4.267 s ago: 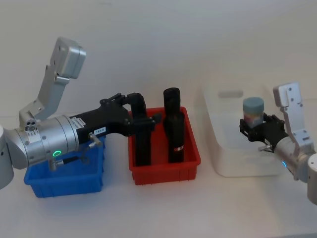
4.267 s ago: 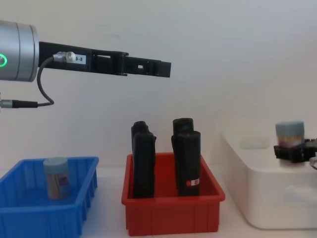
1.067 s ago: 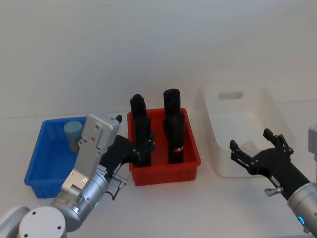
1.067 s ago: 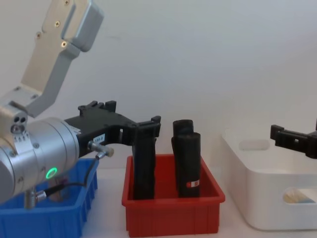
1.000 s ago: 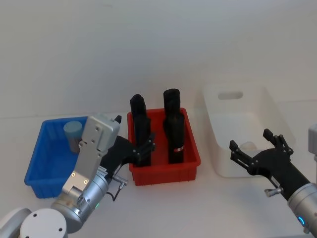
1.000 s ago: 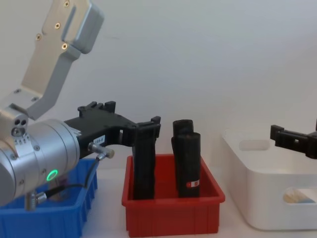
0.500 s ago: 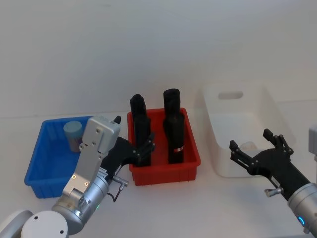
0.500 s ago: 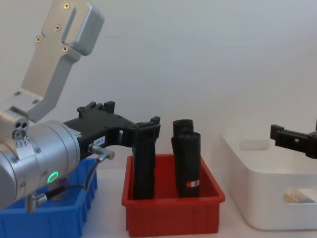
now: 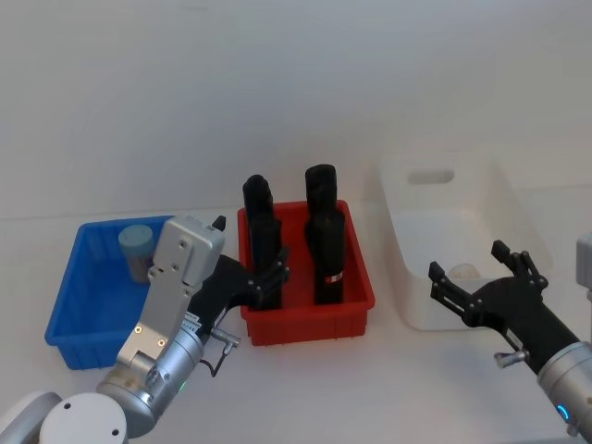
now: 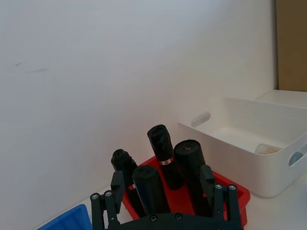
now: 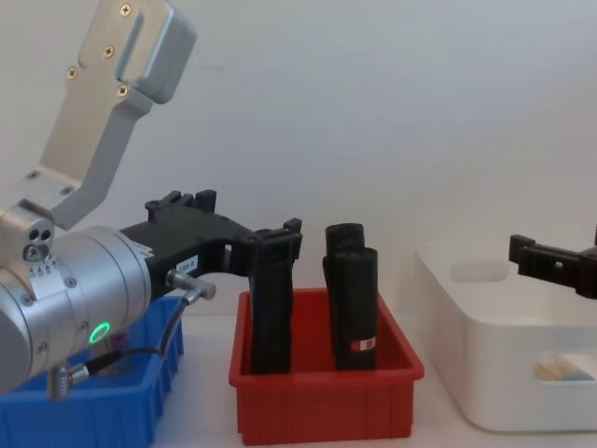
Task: Pick the cotton swabs from the blue box and place them into the white box.
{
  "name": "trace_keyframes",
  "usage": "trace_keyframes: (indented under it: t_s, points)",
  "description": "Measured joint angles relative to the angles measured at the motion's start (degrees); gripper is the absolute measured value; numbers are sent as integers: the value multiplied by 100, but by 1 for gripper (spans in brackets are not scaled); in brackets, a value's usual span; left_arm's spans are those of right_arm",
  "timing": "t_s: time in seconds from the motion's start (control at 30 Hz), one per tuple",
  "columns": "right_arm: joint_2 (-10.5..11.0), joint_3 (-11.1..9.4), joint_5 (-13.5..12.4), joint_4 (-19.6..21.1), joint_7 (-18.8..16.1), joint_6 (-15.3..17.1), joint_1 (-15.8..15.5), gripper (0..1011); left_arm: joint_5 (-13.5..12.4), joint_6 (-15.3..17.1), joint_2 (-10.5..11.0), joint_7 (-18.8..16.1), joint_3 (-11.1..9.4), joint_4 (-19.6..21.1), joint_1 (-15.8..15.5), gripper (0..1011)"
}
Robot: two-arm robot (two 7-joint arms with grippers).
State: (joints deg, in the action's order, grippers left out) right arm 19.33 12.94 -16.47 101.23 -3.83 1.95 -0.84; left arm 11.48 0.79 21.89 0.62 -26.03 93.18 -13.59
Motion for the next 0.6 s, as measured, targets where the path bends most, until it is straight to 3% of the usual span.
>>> trace_keyframes:
  t_s: [0.6]
  points:
    - [0, 0, 0, -1, 0, 0, 0, 1002, 0, 1, 0, 1, 0, 0, 0, 1004]
